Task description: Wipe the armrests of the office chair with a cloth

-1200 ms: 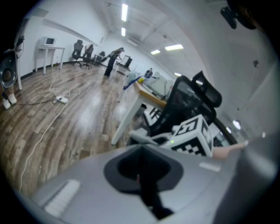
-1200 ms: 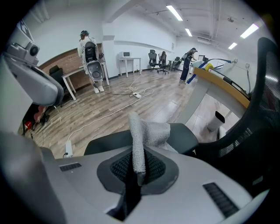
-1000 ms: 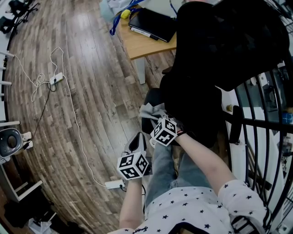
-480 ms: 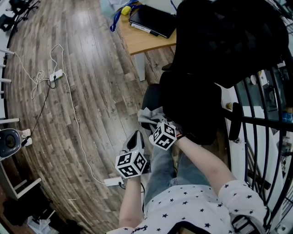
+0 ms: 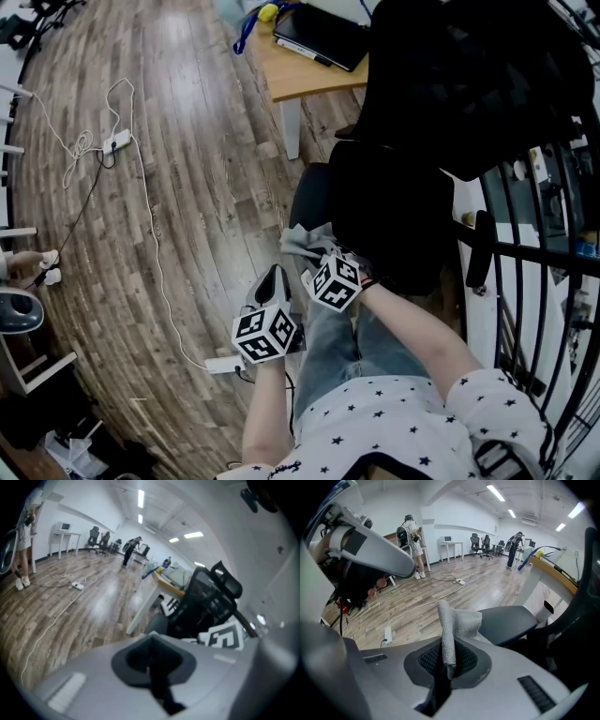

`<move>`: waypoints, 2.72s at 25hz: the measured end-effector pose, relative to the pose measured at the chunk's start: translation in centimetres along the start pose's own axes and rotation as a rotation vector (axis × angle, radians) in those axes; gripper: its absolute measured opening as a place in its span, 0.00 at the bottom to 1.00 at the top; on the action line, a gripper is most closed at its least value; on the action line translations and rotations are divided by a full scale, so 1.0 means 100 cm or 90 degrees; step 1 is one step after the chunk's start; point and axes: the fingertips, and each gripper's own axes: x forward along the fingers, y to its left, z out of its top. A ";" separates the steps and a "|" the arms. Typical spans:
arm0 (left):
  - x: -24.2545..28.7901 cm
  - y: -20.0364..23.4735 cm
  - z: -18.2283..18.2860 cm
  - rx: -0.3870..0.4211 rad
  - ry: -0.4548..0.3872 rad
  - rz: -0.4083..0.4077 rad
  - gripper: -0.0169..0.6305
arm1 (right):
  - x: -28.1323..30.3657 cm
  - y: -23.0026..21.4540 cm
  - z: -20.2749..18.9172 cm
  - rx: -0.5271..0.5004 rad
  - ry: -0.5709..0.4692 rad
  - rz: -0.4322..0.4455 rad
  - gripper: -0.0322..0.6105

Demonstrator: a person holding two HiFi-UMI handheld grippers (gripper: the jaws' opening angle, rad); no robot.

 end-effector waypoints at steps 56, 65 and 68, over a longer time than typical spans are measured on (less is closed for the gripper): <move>-0.132 -0.191 -0.117 -0.005 -0.165 0.022 0.04 | -0.290 0.068 -0.094 0.040 -0.271 -0.027 0.09; -0.161 -0.216 -0.130 0.022 -0.187 0.022 0.04 | -0.332 0.087 -0.111 0.038 -0.319 -0.022 0.09; -0.168 -0.224 -0.136 0.025 -0.195 0.024 0.04 | -0.342 0.092 -0.118 0.036 -0.329 -0.021 0.09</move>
